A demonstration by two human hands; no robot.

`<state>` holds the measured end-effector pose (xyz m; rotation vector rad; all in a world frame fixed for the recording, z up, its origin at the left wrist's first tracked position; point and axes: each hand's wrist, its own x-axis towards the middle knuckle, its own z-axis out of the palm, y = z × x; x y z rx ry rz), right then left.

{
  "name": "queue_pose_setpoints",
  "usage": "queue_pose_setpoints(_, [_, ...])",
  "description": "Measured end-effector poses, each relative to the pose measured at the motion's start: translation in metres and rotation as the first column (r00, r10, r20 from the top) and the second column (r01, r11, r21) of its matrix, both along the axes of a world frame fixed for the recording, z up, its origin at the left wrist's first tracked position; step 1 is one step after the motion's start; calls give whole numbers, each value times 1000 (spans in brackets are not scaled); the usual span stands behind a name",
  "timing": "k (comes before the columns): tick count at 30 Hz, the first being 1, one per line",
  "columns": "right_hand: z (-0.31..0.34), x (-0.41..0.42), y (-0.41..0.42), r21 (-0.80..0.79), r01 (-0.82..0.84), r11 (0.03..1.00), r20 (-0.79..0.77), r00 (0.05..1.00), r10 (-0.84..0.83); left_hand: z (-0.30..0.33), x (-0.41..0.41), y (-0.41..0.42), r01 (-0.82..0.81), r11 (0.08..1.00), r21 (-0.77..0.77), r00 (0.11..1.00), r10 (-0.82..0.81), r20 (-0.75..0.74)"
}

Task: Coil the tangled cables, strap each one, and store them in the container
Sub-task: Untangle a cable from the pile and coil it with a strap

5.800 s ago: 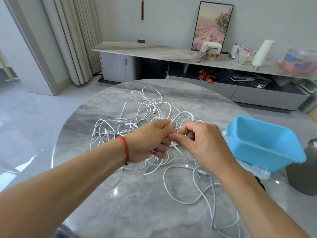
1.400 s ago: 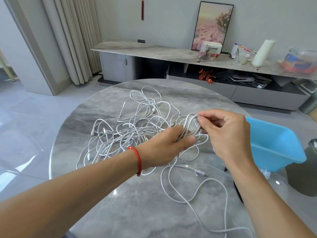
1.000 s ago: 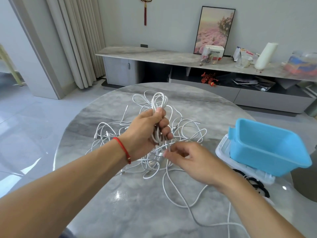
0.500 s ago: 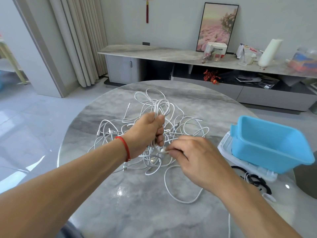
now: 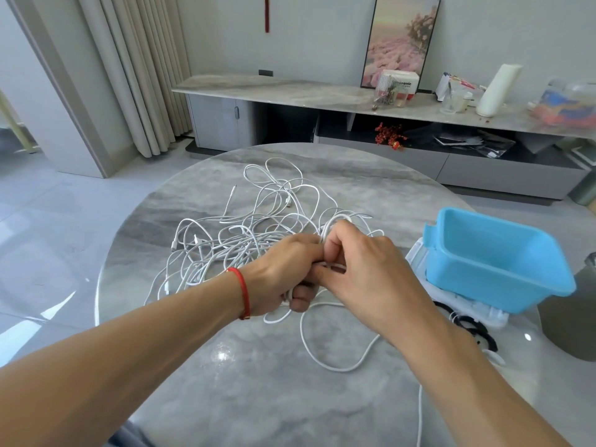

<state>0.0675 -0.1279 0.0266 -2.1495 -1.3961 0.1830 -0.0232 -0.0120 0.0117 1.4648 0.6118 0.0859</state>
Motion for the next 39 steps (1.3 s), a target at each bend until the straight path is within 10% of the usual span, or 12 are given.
queue_pose_setpoints(5, [-2,21,-7,50,32,998,-124,992,-25,-6,-1,9,75,988,137,997,-71,-34])
queue_pose_setpoints(13, [10,50,-27,-94,70,993,140,989,-56,-6,-4,27,138,743,655,984,-28,-176])
queue_pose_setpoints(18, [6,47,-20,16,81,997,-168,983,-77,-6,0,19,190,569,800,974,-6,-227])
queue_pose_setpoints(27, [-6,39,-10,184,201,962,-685,729,-21,-13,0,-2,2,791,612,1000,4,-9])
queue_pose_setpoints(39, [-5,42,-13,360,264,895,-507,860,-50,-8,-2,-11,112,956,273,984,-145,105])
